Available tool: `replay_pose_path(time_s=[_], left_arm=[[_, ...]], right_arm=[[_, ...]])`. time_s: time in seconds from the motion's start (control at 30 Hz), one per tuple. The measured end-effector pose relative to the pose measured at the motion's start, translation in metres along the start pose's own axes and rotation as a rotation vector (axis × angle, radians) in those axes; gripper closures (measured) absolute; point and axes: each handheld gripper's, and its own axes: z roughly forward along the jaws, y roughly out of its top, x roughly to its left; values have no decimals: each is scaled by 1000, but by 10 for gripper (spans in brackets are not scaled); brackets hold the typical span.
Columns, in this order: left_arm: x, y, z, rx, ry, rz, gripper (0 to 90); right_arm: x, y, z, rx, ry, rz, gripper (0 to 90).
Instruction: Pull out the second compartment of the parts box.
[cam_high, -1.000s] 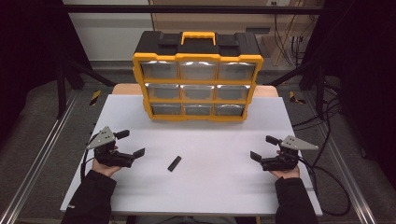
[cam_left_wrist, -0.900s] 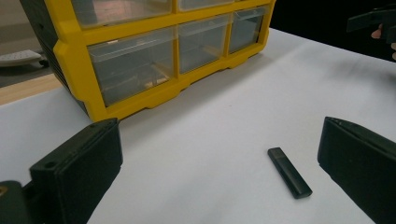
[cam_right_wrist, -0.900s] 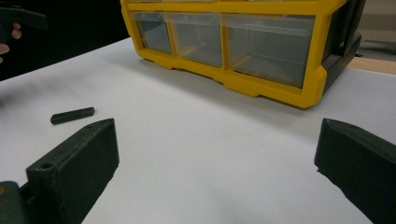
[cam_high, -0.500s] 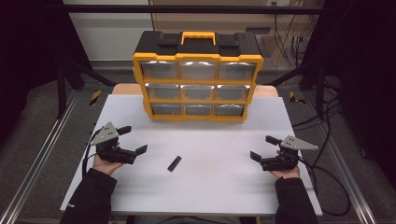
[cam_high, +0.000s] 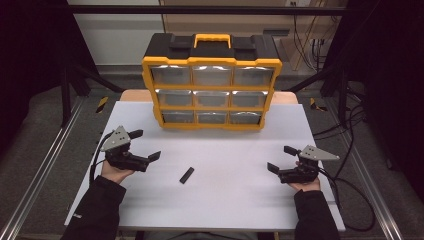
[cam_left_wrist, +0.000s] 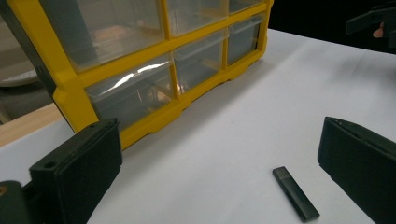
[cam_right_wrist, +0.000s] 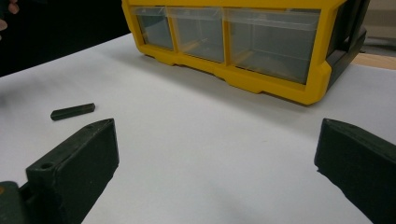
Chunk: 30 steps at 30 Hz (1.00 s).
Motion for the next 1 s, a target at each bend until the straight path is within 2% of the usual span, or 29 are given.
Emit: replay_pose_path(time_s=[0.5,1.0], left_arm=[[-7,28,13,6,-6,66,0],[-16,45,29,32,-13,115,0]], right_arm=[[1,0,1,14,4,-4,3],[1,0,1,13,4,-6,3]])
